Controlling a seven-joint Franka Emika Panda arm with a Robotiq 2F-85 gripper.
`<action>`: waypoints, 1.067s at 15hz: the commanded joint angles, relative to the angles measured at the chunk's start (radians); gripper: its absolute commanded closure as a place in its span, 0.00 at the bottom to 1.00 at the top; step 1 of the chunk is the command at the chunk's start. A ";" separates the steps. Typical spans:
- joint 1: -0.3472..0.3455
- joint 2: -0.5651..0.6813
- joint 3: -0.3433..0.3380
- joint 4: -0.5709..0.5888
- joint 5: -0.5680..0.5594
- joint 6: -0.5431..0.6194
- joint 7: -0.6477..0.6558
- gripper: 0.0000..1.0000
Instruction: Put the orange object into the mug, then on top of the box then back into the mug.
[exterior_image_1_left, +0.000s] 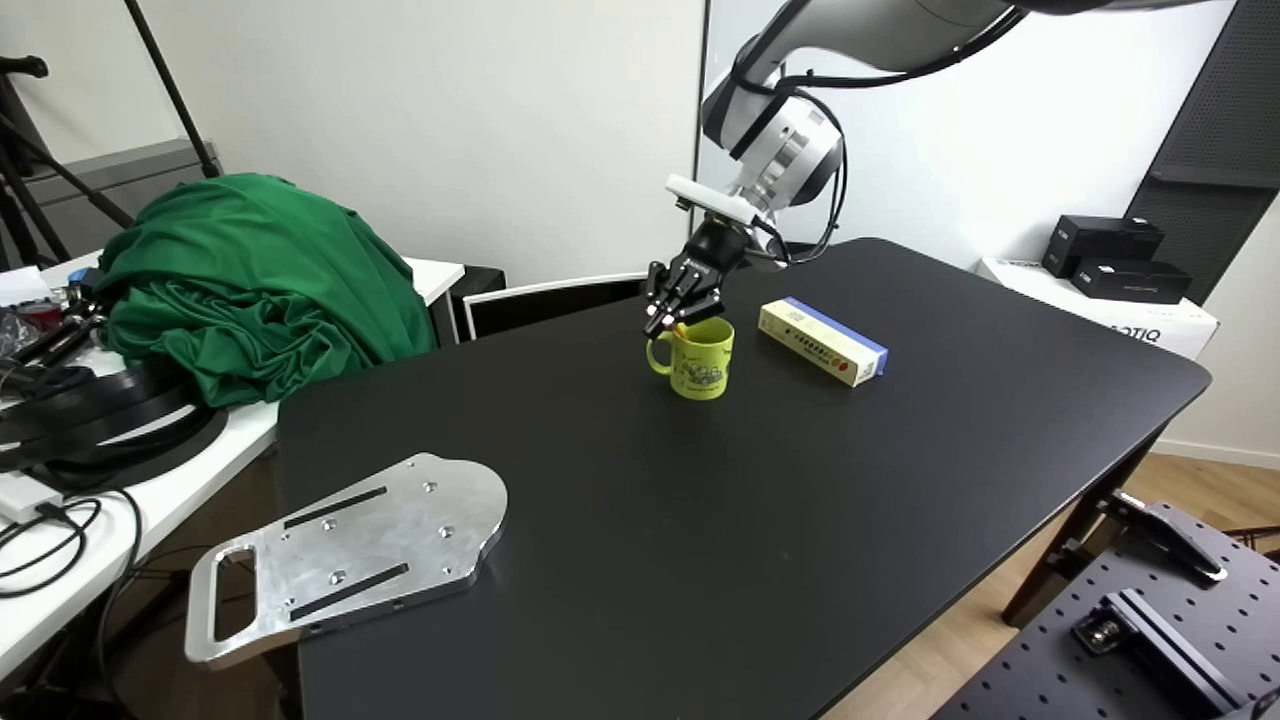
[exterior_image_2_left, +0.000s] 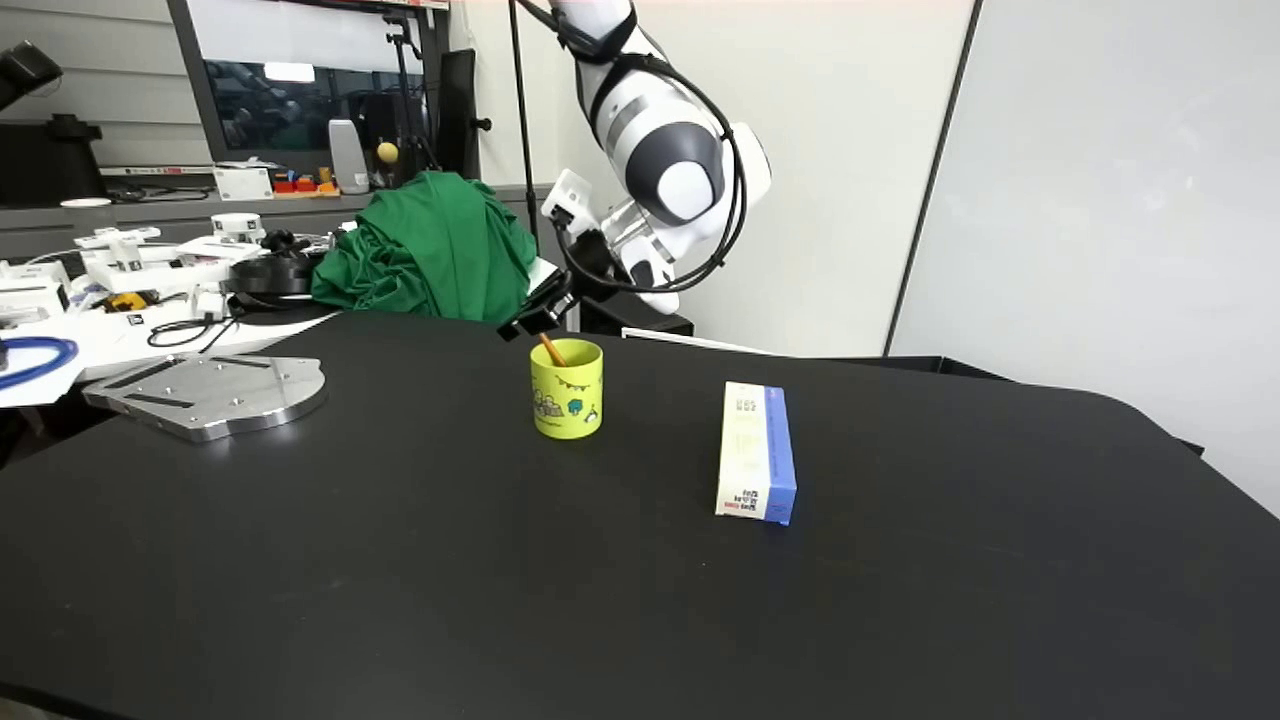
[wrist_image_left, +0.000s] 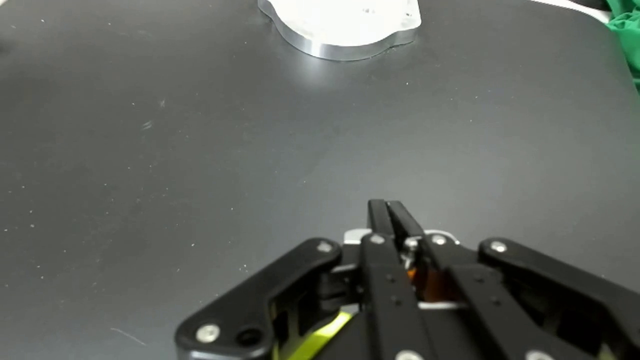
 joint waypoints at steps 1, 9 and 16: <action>-0.004 -0.036 -0.006 -0.007 -0.012 -0.015 0.027 0.99; -0.015 -0.049 -0.017 0.008 -0.043 -0.066 0.028 0.37; -0.030 -0.043 -0.031 0.010 -0.048 -0.061 0.026 0.62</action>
